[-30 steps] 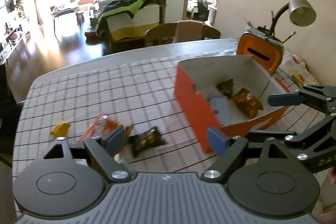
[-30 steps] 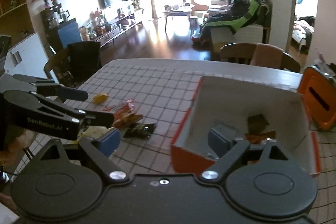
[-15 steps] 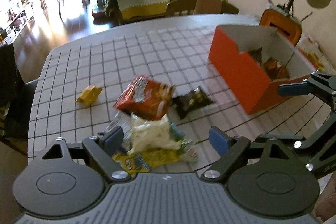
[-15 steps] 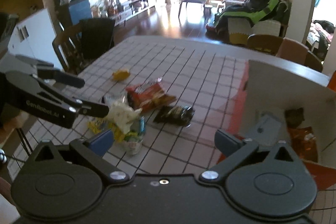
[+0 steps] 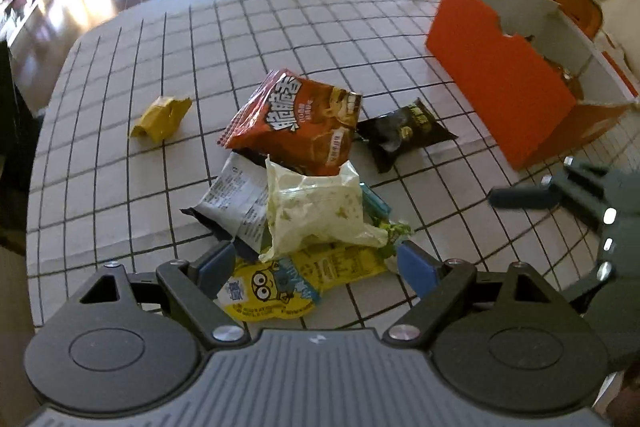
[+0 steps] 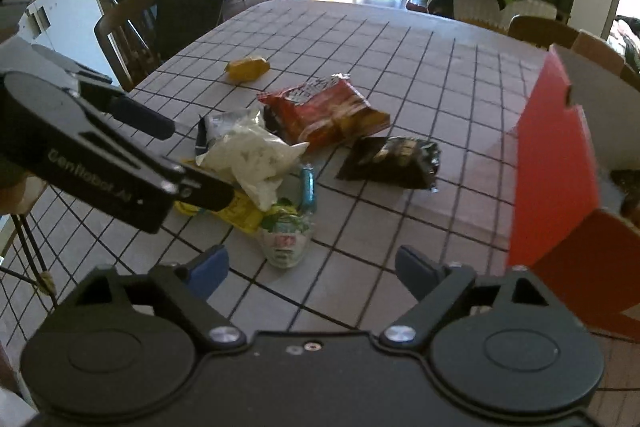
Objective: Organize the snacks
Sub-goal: 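Grasp the cream packet with the left tool while the right tool grasps the green-capped cup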
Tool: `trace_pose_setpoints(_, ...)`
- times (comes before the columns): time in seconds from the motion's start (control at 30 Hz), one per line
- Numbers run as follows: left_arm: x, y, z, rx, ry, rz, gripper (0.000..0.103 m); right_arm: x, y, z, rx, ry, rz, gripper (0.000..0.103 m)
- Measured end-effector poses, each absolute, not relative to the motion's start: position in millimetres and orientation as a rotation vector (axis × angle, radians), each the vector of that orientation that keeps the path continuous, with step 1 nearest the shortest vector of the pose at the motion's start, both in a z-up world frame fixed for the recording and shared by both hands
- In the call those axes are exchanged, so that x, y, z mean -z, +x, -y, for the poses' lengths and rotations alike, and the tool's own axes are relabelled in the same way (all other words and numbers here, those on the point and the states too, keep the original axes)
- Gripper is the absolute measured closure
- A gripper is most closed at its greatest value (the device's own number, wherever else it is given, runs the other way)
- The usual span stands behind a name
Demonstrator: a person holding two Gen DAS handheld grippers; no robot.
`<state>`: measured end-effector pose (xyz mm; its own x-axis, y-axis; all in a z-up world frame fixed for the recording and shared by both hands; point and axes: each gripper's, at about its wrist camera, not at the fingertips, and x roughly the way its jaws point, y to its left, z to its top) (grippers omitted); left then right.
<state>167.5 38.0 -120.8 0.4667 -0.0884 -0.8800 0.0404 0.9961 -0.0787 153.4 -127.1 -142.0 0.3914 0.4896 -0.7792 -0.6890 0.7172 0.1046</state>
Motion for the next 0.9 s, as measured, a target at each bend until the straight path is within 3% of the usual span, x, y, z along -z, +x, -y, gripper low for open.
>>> trace_pose_setpoints(0.17,125.4,191.2,-44.7,0.026,-0.111,-1.123,0.014,149.6,155.2,111.8,-0.78,-0.274,-0.908,0.028)
trace_pose_setpoints(0.3,132.1,204.3,-48.2,0.003,-0.151,-1.154,0.014,154.5,155.5,101.8,-0.795,-0.306,-0.916,0.041)
trace_pose_setpoints(0.6,144.1,220.5,-46.9,0.0,-0.161,-1.191,0.016,159.9,158.0,91.9,-0.82,-0.338,-0.931,0.056)
trace_pose_setpoints(0.73,146.2,224.1,-45.6,-0.003,-0.141,-1.193,0.023,162.7,162.3,90.1,-0.829,-0.334,-0.943,0.062)
trace_pose_setpoints(0.9,144.9,223.8,-46.9,0.002,-0.141,-1.191,0.039,164.2,163.9,90.8,-0.831,-0.325,-0.943,0.068)
